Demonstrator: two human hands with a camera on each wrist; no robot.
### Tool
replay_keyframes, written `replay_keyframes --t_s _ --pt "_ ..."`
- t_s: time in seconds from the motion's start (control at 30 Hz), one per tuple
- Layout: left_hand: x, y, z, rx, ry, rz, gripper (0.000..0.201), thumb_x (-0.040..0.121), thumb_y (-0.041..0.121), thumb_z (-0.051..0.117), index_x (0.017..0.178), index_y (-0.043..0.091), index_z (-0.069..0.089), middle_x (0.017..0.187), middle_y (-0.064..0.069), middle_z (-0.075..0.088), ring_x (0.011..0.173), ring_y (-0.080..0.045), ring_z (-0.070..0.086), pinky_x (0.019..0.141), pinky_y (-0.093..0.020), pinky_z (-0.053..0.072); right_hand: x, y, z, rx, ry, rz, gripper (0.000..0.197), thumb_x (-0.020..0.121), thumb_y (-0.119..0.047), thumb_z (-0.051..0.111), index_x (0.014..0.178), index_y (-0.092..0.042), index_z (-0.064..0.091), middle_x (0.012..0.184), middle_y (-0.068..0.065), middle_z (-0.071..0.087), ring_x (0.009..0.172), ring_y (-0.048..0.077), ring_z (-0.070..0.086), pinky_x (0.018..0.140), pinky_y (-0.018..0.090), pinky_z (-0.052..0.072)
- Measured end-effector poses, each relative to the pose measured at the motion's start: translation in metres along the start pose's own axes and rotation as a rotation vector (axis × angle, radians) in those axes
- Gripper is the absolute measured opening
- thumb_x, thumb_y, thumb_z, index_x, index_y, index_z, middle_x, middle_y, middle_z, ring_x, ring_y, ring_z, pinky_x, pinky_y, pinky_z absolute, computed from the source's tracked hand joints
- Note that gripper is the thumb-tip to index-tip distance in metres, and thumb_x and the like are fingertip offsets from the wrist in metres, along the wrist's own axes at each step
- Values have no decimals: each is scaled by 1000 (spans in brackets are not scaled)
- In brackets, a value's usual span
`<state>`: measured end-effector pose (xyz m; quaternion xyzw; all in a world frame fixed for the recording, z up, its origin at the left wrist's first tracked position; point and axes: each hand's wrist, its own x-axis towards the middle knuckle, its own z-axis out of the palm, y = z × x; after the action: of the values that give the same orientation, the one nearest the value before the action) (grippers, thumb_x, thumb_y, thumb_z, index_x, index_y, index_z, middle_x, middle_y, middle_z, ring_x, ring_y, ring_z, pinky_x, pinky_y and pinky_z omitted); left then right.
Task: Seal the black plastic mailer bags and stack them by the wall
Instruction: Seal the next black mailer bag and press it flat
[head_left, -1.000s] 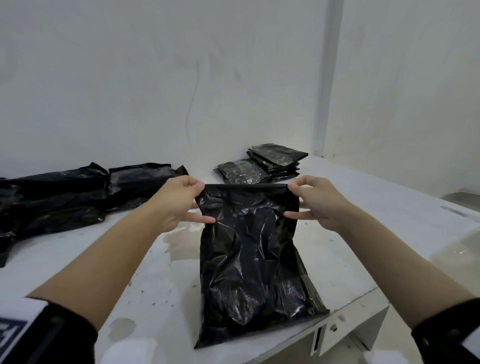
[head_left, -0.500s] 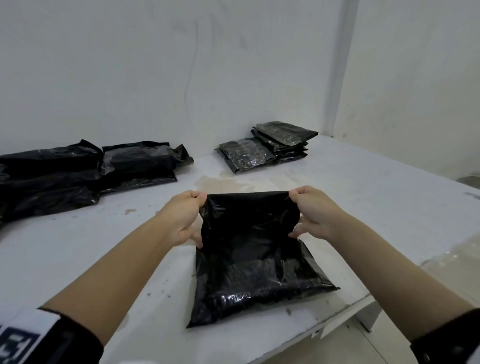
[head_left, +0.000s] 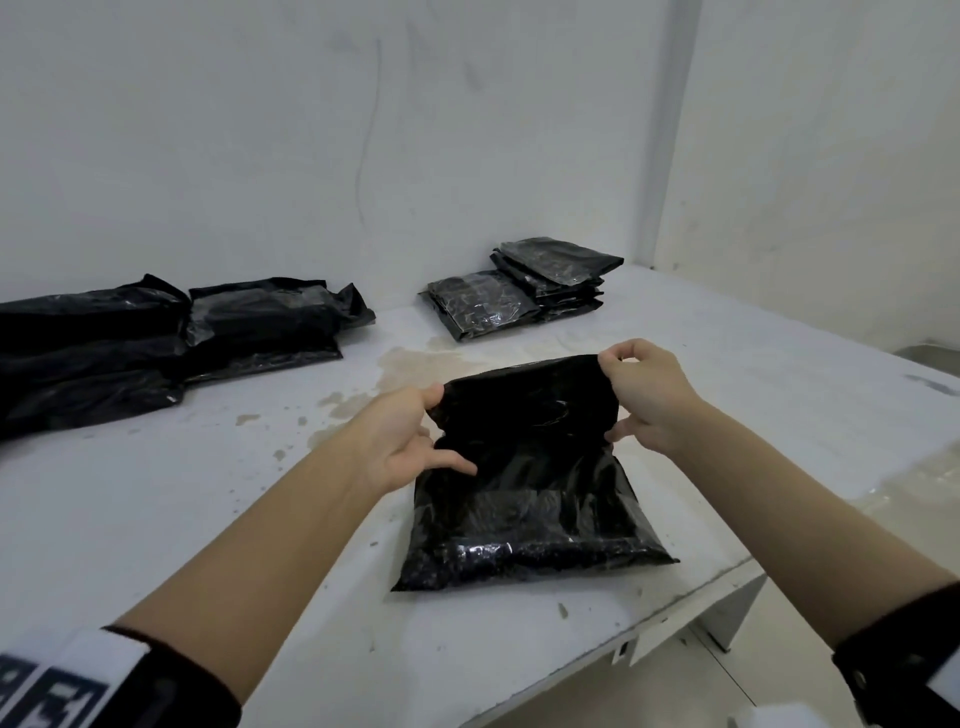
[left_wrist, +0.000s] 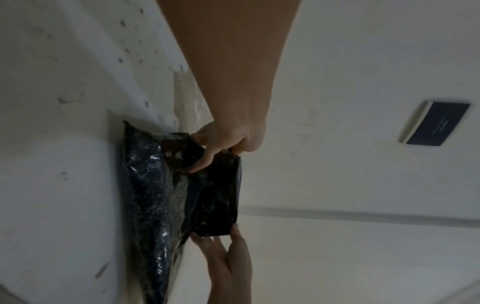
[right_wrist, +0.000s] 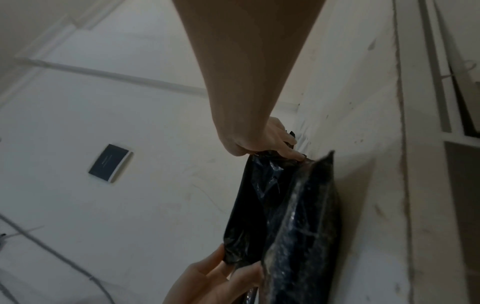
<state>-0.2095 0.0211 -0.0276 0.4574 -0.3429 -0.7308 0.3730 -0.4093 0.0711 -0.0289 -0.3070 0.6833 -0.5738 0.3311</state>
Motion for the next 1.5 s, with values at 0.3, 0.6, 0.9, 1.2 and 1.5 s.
replay_keyframes --t_s 0.3,0.6,0.9,1.2,1.5 --pt "20 -14 3 -112 58 96 40 100 16 44 138 3 40 151 -22 26 138 -46 25 100 -75 19 6 18 21 76 54 25 19 97 -22 46 78 -21 48 76 5 46 61 23 39 50 28 29" --pt "22 -7 -17 112 8 83 44 101 21 44 141 5 39 155 -15 21 140 -49 14 100 -77 17 13 21 16 -147 116 -111 17 94 -22 48 78 -25 52 111 9 49 53 16 44 38 21 32" --pt "18 -3 -19 152 -37 96 40 99 23 47 137 9 46 153 -14 23 145 -36 5 93 -80 23 13 6 12 -357 156 -90 11 97 -23 49 92 -17 57 117 9 32 112 37 48 70 39 54" --pt "15 0 -19 113 16 81 48 97 22 51 141 5 39 155 -12 22 144 -41 4 97 -78 21 12 14 17 -118 2 25 16 99 -21 41 85 -17 47 98 11 49 74 27 45 54 37 43" --pt "7 -1 -24 -12 88 157 18 93 5 44 108 0 54 120 -6 46 92 -26 44 83 -62 40 2 18 11 -27 -70 13 15 95 -10 40 87 -10 53 91 6 51 79 20 49 77 46 49"
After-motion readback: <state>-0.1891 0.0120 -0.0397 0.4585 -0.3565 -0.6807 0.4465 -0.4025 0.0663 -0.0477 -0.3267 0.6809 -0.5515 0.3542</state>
